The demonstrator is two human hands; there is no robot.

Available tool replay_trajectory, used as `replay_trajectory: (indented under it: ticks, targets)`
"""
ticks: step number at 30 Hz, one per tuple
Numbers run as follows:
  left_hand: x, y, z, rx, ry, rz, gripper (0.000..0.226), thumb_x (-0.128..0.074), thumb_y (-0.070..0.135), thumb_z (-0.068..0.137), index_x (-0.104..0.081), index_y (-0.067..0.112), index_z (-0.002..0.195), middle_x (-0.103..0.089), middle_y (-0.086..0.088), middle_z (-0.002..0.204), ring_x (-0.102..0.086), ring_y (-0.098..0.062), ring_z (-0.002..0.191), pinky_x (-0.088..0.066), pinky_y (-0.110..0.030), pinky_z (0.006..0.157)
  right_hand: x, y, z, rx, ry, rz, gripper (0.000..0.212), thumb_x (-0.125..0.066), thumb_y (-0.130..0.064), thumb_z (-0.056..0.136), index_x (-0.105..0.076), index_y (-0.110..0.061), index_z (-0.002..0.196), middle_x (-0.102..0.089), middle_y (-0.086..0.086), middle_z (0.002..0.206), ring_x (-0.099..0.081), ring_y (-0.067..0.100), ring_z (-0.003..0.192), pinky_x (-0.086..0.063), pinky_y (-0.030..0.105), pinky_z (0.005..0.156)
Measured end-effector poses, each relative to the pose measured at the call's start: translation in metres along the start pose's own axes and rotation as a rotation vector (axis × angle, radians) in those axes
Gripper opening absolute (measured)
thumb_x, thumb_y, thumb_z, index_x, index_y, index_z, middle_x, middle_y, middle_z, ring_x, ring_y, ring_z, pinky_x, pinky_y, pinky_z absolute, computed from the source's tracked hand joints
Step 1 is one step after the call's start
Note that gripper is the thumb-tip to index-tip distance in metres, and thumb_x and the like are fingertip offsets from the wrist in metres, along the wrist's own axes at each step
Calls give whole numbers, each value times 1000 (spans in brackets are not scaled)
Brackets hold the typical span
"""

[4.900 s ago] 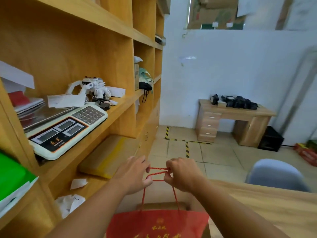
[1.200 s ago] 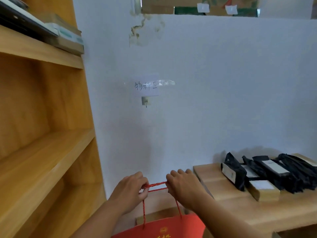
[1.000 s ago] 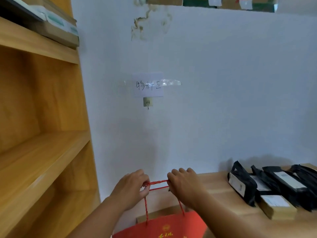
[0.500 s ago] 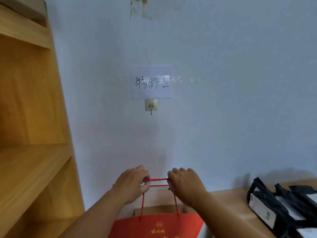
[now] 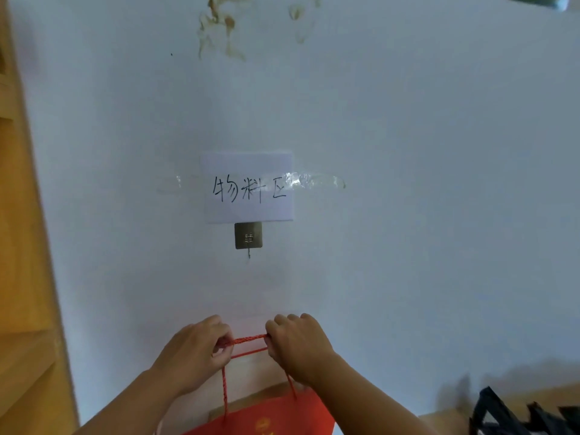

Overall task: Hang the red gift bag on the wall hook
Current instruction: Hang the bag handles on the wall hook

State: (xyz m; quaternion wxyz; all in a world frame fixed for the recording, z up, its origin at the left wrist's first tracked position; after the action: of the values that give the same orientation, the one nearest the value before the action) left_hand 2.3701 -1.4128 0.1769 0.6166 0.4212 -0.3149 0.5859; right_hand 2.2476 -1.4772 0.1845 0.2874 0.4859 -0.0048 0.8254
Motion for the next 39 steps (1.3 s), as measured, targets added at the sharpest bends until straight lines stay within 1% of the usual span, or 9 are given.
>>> replay_trajectory:
  ticks: [6, 11, 15, 18, 21, 25, 32, 37, 39]
  targets:
    - [1, -10, 32, -7, 2, 13, 15, -63, 33, 93, -59, 34, 79, -53, 14, 79, -56, -9, 67, -44, -20, 58, -7, 19, 27, -3, 32, 14, 21, -52, -26, 99, -57, -14, 83, -60, 4, 72, -50, 24, 56, -37, 35, 54]
    - [12, -22, 56, -34, 44, 37, 5, -64, 35, 94, -65, 31, 91, -56, 15, 85, -55, -7, 70, -48, -20, 65, -8, 30, 53, 6, 52, 69, 18, -50, -27, 101, -58, -16, 91, -62, 3, 81, -45, 19, 60, -37, 34, 59]
    - [26, -35, 75, -39, 84, 39, 7, -62, 34, 94, -67, 29, 94, -58, 13, 87, -56, -8, 72, -52, -28, 70, -4, 38, 76, 24, 70, 73, 17, -47, -27, 103, -58, -16, 96, -63, 4, 86, -55, 22, 66, -36, 34, 60]
    - [36, -46, 87, -17, 111, 22, 7, -63, 33, 94, -67, 28, 95, -57, 12, 87, -56, -8, 73, -49, -24, 69, 0, 46, 99, 20, 67, 79, 15, -50, -27, 103, -59, -16, 96, -64, 3, 87, -58, 23, 70, -42, 34, 63]
    - [50, -55, 104, 25, 151, -26, 6, -65, 33, 94, -68, 28, 93, -57, 13, 86, -55, -8, 74, -39, -20, 62, 10, 64, 124, -87, 89, 215, 9, -59, -28, 97, -60, -19, 96, -68, 0, 90, -61, 24, 77, -51, 39, 70]
    - [67, -67, 127, 111, 214, -87, 6, -65, 33, 93, -69, 29, 94, -59, 11, 89, -57, -9, 79, -48, -29, 66, 22, 92, 145, -248, 145, 421, 9, -66, -24, 93, -59, -21, 96, -68, -3, 88, -60, 20, 76, -51, 36, 68]
    - [72, -67, 146, 109, 236, 16, 7, -65, 31, 94, -70, 27, 95, -60, 6, 90, -58, -15, 79, -50, -35, 69, 17, 90, 158, -185, 151, 270, 12, -60, -19, 97, -53, -18, 88, -63, 3, 83, -54, 24, 71, -36, 33, 58]
    - [70, -61, 151, 82, 280, 46, 12, -64, 32, 95, -72, 24, 99, -62, 6, 89, -57, -14, 77, -44, -31, 67, 13, 94, 159, -130, 192, 193, 11, -59, -15, 97, -57, -15, 86, -63, 6, 77, -49, 23, 66, -33, 34, 60]
    - [71, -60, 153, 83, 295, 67, 13, -64, 33, 95, -73, 25, 100, -65, 4, 91, -59, -17, 78, -48, -34, 71, 10, 96, 160, -109, 195, 166, 11, -59, -14, 96, -57, -15, 86, -63, 6, 76, -49, 24, 66, -33, 35, 62]
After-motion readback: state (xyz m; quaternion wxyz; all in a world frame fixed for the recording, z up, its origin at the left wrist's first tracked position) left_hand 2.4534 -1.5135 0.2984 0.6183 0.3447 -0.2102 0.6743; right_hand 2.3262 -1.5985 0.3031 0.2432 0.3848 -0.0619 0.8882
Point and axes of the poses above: each hand's wrist, its own z-axis towards the middle knuckle, its own x-axis out of the back of the hand, y = z × x, the point moved 10 cm from there along z, towards the middle knuckle
